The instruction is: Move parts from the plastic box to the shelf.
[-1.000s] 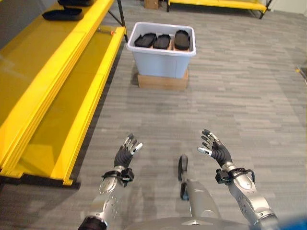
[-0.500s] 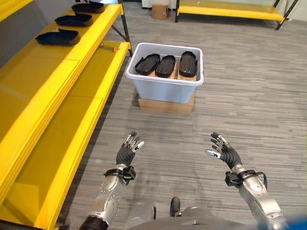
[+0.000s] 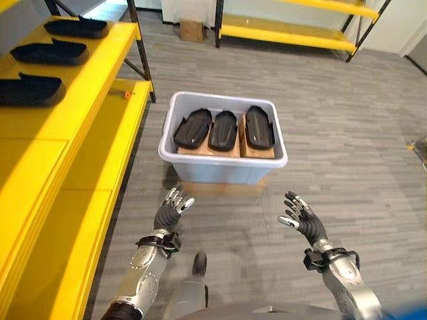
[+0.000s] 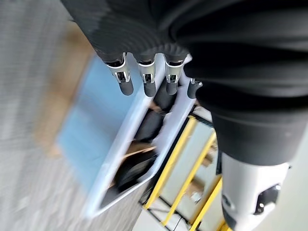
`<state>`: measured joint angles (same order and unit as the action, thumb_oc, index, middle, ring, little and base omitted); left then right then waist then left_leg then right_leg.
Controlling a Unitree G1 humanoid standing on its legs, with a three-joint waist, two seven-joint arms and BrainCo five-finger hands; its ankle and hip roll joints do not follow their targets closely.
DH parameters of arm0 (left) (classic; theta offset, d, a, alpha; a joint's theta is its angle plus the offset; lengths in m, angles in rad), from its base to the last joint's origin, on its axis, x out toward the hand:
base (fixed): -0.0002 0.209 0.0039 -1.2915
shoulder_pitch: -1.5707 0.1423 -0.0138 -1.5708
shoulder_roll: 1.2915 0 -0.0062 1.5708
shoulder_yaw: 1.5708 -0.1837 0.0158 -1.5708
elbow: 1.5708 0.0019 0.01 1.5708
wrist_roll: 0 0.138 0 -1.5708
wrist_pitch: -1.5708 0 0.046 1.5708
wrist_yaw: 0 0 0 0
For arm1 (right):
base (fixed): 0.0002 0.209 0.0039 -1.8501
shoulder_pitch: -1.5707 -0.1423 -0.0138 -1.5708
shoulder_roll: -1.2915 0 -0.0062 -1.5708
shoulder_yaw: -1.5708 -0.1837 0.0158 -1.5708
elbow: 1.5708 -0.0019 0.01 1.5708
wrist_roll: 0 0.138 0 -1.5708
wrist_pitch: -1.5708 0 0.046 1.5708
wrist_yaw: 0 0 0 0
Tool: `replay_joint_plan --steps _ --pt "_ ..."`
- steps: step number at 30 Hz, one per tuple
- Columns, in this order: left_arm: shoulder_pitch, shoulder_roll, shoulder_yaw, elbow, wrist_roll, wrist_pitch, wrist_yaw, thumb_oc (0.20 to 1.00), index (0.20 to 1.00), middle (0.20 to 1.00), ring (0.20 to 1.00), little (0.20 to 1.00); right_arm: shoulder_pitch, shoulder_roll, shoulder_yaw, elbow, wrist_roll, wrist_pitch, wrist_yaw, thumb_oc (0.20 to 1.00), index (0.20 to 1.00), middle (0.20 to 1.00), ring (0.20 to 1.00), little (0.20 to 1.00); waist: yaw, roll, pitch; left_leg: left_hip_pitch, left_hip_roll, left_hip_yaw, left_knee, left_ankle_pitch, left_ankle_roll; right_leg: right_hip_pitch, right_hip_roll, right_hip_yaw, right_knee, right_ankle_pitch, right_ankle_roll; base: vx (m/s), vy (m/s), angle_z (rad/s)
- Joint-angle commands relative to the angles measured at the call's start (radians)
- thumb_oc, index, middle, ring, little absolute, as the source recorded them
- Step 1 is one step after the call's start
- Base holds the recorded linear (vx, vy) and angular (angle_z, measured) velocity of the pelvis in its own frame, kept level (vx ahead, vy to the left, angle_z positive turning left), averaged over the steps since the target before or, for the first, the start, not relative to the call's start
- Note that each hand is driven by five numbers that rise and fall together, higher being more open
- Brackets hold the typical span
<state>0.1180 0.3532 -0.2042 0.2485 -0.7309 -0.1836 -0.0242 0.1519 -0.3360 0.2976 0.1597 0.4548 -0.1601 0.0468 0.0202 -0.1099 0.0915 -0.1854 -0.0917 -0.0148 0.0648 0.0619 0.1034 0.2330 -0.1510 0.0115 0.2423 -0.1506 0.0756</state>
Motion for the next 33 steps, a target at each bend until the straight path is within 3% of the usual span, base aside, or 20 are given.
replay_joint_plan --steps 1,2,3,4,7,8,10,11,14,16,18,21,23,24,25,27,29,31,32,33 --pt "0.005 0.002 -0.019 -0.089 0.008 -0.047 0.005 1.000 1.000 1.000 1.000 1.000 -0.069 -0.041 0.008 0.015 -0.008 -0.037 0.022 1.000 1.000 1.000 1.000 1.000 0.032 0.035 -0.006 0.010 0.051 -0.026 0.018 -0.025 -0.055 -0.154 -0.007 0.021 0.045 0.281 0.072 0.18 0.181 -0.03" --pt "0.001 0.006 -0.021 -0.089 0.012 -0.047 0.006 1.000 1.000 1.000 1.000 1.000 -0.067 -0.037 0.010 0.013 -0.012 -0.035 0.023 1.000 1.000 1.000 1.000 1.000 0.027 0.043 -0.003 0.024 0.044 -0.027 0.020 -0.039 -0.044 -0.181 -0.006 0.023 0.116 0.326 0.077 0.11 0.129 0.12" --pt "0.000 0.006 -0.021 -0.089 0.013 -0.047 0.006 1.000 1.000 1.000 1.000 1.000 -0.067 -0.037 0.009 0.013 -0.012 -0.035 0.022 1.000 1.000 1.000 1.000 1.000 0.028 0.043 -0.003 0.023 0.043 -0.026 0.021 -0.039 -0.044 -0.183 -0.007 0.025 0.118 0.325 0.077 0.16 0.216 0.40" --pt "0.001 0.018 -0.023 -0.093 0.019 -0.042 0.007 1.000 1.000 1.000 1.000 1.000 -0.064 -0.034 0.013 0.003 -0.006 -0.033 0.027 1.000 1.000 1.000 1.000 1.000 0.011 0.073 0.017 0.063 0.049 -0.034 0.017 -0.055 -0.022 -0.249 0.016 0.024 0.268 0.373 0.076 0.17 0.211 0.43" --pt "0.000 0.020 -0.033 -0.090 0.028 -0.033 0.003 1.000 1.000 1.000 1.000 1.000 -0.052 -0.025 0.014 0.001 -0.004 -0.029 0.025 1.000 1.000 1.000 1.000 1.000 -0.017 0.104 0.037 0.125 0.052 -0.042 0.000 -0.073 -0.012 -0.334 0.009 -0.025 0.331 0.329 0.060 0.27 0.159 0.23" --pt "0.006 0.023 -0.030 -0.087 0.023 -0.035 -0.003 1.000 1.000 1.000 1.000 1.000 -0.047 -0.025 0.015 -0.004 0.004 -0.029 0.028 1.000 1.000 1.000 1.000 1.000 -0.028 0.111 0.038 0.157 0.053 -0.047 -0.015 -0.081 -0.019 -0.381 -0.003 -0.061 0.242 0.265 0.042 0.35 0.007 0.31" --pt "0.012 0.023 -0.028 -0.084 0.016 -0.035 -0.008 1.000 1.000 1.000 1.000 1.000 -0.047 -0.029 0.013 -0.006 0.008 -0.031 0.027 1.000 1.000 1.000 1.000 1.000 -0.037 0.110 0.049 0.185 0.055 -0.056 -0.022 -0.098 -0.032 -0.370 -0.037 -0.092 0.119 0.237 0.041 0.27 -0.117 0.20" --pt "0.022 0.021 -0.023 -0.085 0.008 -0.035 -0.011 1.000 1.000 1.000 1.000 1.000 -0.049 -0.033 0.009 -0.010 0.001 -0.030 0.024 1.000 1.000 1.000 1.000 1.000 -0.040 0.096 0.048 0.201 0.056 -0.059 -0.028 -0.114 -0.049 -0.398 -0.076 -0.094 -0.019 0.264 0.058 0.18 -0.139 0.28" --pt "0.040 0.018 -0.011 -0.087 0.014 -0.035 -0.018 1.000 1.000 1.000 1.000 1.000 -0.051 -0.042 0.010 -0.020 -0.022 -0.025 0.026 1.000 1.000 1.000 1.000 1.000 -0.043 0.083 0.054 0.259 0.066 -0.064 -0.052 -0.139 -0.067 -0.378 -0.097 -0.117 -0.165 0.345 0.091 0.23 -0.209 0.33" --pt "0.040 -0.007 -0.005 -0.075 0.011 -0.037 -0.026 1.000 1.000 1.000 1.000 1.000 -0.047 -0.059 -0.003 -0.043 -0.039 -0.036 0.030 1.000 1.000 1.000 1.000 1.000 -0.034 0.058 0.014 0.281 0.108 -0.058 -0.059 -0.159 -0.108 -0.295 -0.060 -0.149 -0.231 0.303 0.079 0.32 -0.416 0.44" --pt "0.041 -0.017 -0.014 -0.073 -0.002 -0.032 -0.032 1.000 1.000 1.000 1.000 1.000 -0.043 -0.071 -0.011 -0.039 -0.034 -0.041 0.033 1.000 1.000 1.000 1.000 1.000 -0.036 0.062 -0.004 0.281 0.143 -0.060 -0.046 -0.161 -0.126 -0.273 -0.035 -0.166 -0.223 0.266 0.060 0.17 -0.312 0.29" --pt "0.048 -0.016 -0.020 -0.071 -0.015 -0.028 -0.038 1.000 1.000 1.000 1.000 1.000 -0.031 -0.090 -0.014 -0.050 -0.017 -0.040 0.043 1.000 1.000 1.000 1.000 1.000 -0.040 0.070 -0.007 0.272 0.197 -0.075 -0.026 -0.142 -0.159 -0.259 0.004 -0.177 -0.204 0.216 0.032 0.08 -0.219 -0.08" --pt "0.048 -0.016 -0.020 -0.071 -0.015 -0.028 -0.038 1.000 1.000 1.000 1.000 1.000 -0.031 -0.090 -0.014 -0.050 -0.017 -0.040 0.043 1.000 1.000 1.000 1.000 1.000 -0.041 0.071 -0.008 0.271 0.198 -0.076 -0.025 -0.143 -0.160 -0.259 0.004 -0.178 -0.204 0.215 0.031 0.03 -0.153 -0.11" --pt "0.050 -0.014 -0.018 -0.074 -0.014 -0.028 -0.038 1.000 1.000 1.000 1.000 1.000 -0.028 -0.103 -0.016 -0.054 -0.010 -0.043 0.042 1.000 1.000 1.000 1.000 1.000 -0.038 0.071 0.006 0.227 0.210 -0.091 0.070 -0.108 -0.181 -0.248 0.026 -0.172 -0.198 0.190 0.008 0.01 -0.146 -0.04" --pt "0.050 -0.014 -0.018 -0.074 -0.014 -0.028 -0.038 1.000 1.000 1.000 1.000 1.000 -0.028 -0.103 -0.016 -0.054 -0.010 -0.043 0.042 1.000 1.000 1.000 1.000 1.000 -0.038 0.071 0.006 0.227 0.210 -0.091 0.070 -0.108 -0.181 -0.248 0.026 -0.172 -0.198 0.190 0.008 -0.01 -0.219 0.08" --pt "0.058 -0.009 -0.016 -0.086 -0.017 -0.028 -0.045 1.000 1.000 1.000 1.000 1.000 -0.027 -0.121 -0.019 -0.066 0.000 -0.050 0.047 1.000 1.000 1.000 1.000 1.000 -0.021 0.058 0.050 0.120 0.181 -0.132 0.292 -0.032 -0.195 -0.222 0.032 -0.173 -0.197 0.174 -0.026 -0.07 -0.131 0.31" --pt "0.058 -0.006 -0.017 -0.090 -0.016 -0.026 -0.044 1.000 1.000 1.000 1.000 1.000 -0.031 -0.132 -0.024 -0.074 -0.001 -0.051 0.045 1.000 1.000 1.000 1.000 1.000 -0.014 0.050 0.071 0.068 0.152 -0.171 0.358 -0.016 -0.196 -0.220 0.028 -0.178 -0.195 0.172 -0.029 -0.03 -0.052 0.21" --pt "0.067 -0.007 -0.015 -0.094 -0.023 -0.021 -0.043 1.000 1.000 1.000 1.000 1.000 -0.032 -0.138 -0.025 -0.077 -0.010 -0.055 0.037 1.000 1.000 1.000 1.000 1.000 -0.019 0.052 0.065 0.073 0.220 -0.142 0.256 0.000 -0.199 -0.207 0.029 -0.180 -0.214 0.166 -0.021 0.11 0.070 0.06" --pt "0.068 -0.009 -0.018 -0.092 -0.020 -0.025 -0.037 1.000 1.000 1.000 1.000 1.000 -0.034 -0.136 -0.033 -0.072 -0.006 -0.064 0.018 1.000 1.000 1.000 1.000 1.000 -0.019 0.057 0.057 0.075 0.298 -0.130 0.109 0.016 -0.203 -0.203 0.021 -0.173 -0.219 0.157 -0.001 0.17 0.163 0.14" --pt "0.068 -0.010 -0.019 -0.089 -0.017 -0.026 -0.037 1.000 1.000 1.000 1.000 1.000 -0.034 -0.139 -0.038 -0.070 -0.006 -0.067 0.015 1.000 1.000 1.000 1.000 1.000 -0.017 0.064 0.058 0.088 0.323 -0.125 0.051 0.035 -0.208 -0.202 0.021 -0.162 -0.216 0.150 0.004 0.15 0.215 0.24"
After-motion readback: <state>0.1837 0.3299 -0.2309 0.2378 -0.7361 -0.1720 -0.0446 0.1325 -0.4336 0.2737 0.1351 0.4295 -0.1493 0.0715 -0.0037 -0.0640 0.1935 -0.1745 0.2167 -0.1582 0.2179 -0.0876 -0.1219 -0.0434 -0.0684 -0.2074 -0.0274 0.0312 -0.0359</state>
